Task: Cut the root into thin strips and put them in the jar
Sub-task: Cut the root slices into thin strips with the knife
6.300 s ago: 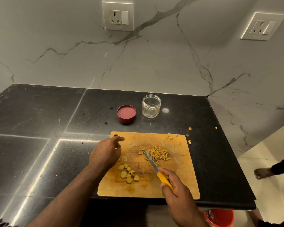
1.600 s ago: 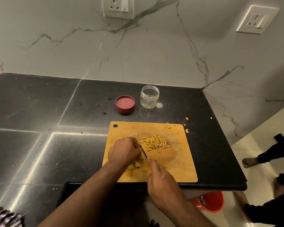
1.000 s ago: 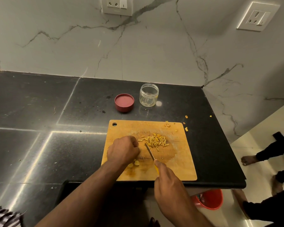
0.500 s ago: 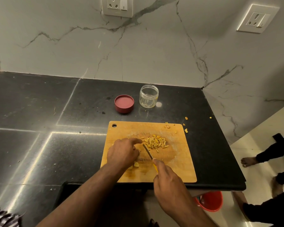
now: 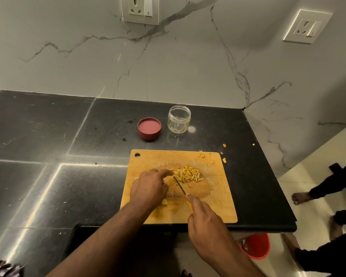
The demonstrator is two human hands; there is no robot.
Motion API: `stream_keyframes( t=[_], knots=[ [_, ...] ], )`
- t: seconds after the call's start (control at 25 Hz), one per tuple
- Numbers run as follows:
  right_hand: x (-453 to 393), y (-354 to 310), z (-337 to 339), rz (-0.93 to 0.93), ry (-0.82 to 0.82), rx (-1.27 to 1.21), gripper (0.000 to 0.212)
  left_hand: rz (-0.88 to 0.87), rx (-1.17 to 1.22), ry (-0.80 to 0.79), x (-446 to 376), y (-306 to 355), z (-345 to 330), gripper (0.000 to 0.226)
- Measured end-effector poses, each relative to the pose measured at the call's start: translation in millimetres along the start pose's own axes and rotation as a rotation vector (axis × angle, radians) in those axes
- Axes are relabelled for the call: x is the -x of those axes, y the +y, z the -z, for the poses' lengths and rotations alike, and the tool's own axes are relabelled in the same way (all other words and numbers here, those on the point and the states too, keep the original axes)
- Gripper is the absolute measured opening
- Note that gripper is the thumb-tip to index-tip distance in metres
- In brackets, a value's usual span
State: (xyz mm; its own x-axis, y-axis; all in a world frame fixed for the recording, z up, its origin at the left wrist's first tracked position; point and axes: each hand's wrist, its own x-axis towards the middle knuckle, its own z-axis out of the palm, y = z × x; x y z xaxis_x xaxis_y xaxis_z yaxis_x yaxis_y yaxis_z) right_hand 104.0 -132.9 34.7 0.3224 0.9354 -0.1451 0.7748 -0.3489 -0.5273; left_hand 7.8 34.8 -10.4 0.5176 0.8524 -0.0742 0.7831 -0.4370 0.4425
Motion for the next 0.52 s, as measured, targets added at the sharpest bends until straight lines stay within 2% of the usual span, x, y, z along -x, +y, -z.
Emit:
stream_keyframes(
  t=[0.32,0.52],
  knots=[
    [2.5,2.3,3.9,-0.01,0.016,0.006,0.048,-0.007,-0.029,-0.026,-3.1,0.7,0.2,0.048],
    [3.6,4.0,5.0,0.019,-0.005,0.041,0.046,-0.051,0.008,-0.031,-3.0,-0.8,0.0,0.06]
  ],
)
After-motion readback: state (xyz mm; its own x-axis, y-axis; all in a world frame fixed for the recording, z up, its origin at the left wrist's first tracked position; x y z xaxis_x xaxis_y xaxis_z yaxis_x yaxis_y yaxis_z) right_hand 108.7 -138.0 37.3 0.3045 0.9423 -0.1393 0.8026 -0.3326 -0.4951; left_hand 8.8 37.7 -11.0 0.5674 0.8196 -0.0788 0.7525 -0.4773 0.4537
